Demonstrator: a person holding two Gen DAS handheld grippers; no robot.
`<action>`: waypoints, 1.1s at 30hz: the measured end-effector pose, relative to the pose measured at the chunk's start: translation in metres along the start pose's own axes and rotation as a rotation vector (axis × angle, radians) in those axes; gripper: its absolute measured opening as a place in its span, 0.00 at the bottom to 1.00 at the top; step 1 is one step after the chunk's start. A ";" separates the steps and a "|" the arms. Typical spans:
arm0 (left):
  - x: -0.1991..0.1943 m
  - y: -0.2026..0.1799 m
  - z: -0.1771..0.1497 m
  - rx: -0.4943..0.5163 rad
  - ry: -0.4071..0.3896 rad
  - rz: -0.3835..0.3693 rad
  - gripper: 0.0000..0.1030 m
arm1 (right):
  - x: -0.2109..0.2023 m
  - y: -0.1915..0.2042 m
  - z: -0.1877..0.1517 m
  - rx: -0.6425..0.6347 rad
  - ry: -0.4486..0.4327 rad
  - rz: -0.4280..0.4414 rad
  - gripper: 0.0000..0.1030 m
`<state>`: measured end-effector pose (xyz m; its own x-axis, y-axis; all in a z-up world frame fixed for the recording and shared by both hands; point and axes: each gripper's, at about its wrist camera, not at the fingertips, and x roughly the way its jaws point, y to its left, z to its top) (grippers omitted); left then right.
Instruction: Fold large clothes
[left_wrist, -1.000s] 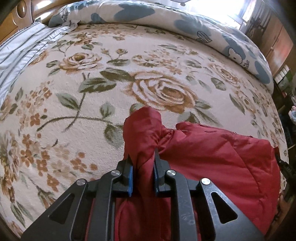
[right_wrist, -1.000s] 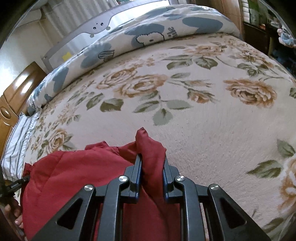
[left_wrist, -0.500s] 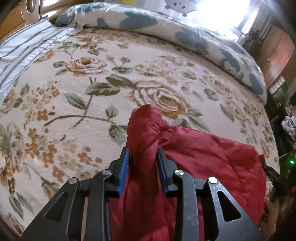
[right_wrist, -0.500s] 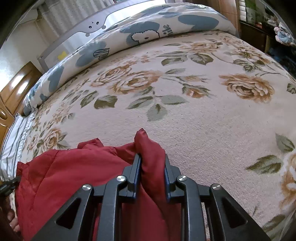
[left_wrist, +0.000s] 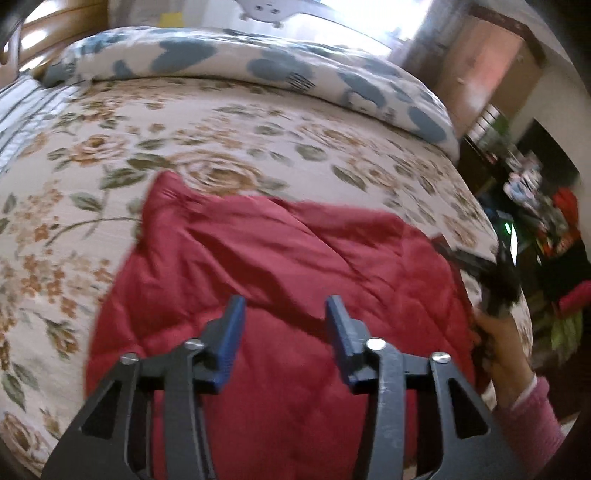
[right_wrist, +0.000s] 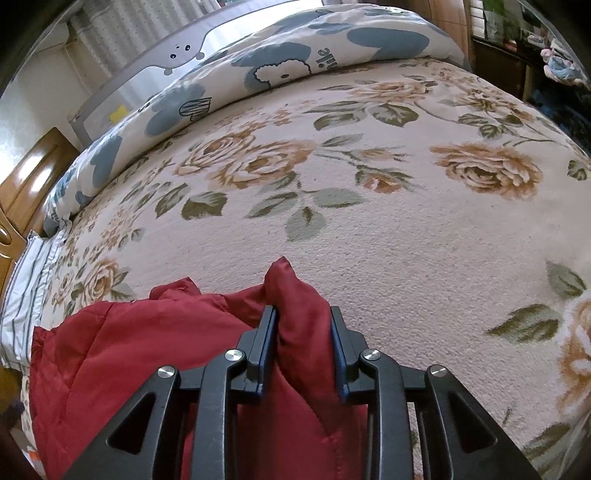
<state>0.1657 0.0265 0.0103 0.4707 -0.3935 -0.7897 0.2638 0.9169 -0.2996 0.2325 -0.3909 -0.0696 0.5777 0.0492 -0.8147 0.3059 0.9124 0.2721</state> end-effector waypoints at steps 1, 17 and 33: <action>0.005 -0.007 -0.006 0.023 0.016 0.006 0.45 | -0.001 0.000 0.000 0.001 -0.001 0.001 0.27; 0.055 -0.015 -0.031 0.072 0.094 0.106 0.45 | -0.109 0.045 -0.048 -0.177 -0.082 0.127 0.50; 0.058 -0.016 -0.036 0.071 0.075 0.125 0.45 | -0.069 0.072 -0.129 -0.334 0.008 0.067 0.59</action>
<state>0.1589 -0.0085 -0.0501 0.4398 -0.2683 -0.8571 0.2677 0.9501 -0.1600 0.1164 -0.2763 -0.0600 0.5814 0.1153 -0.8054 0.0023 0.9897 0.1433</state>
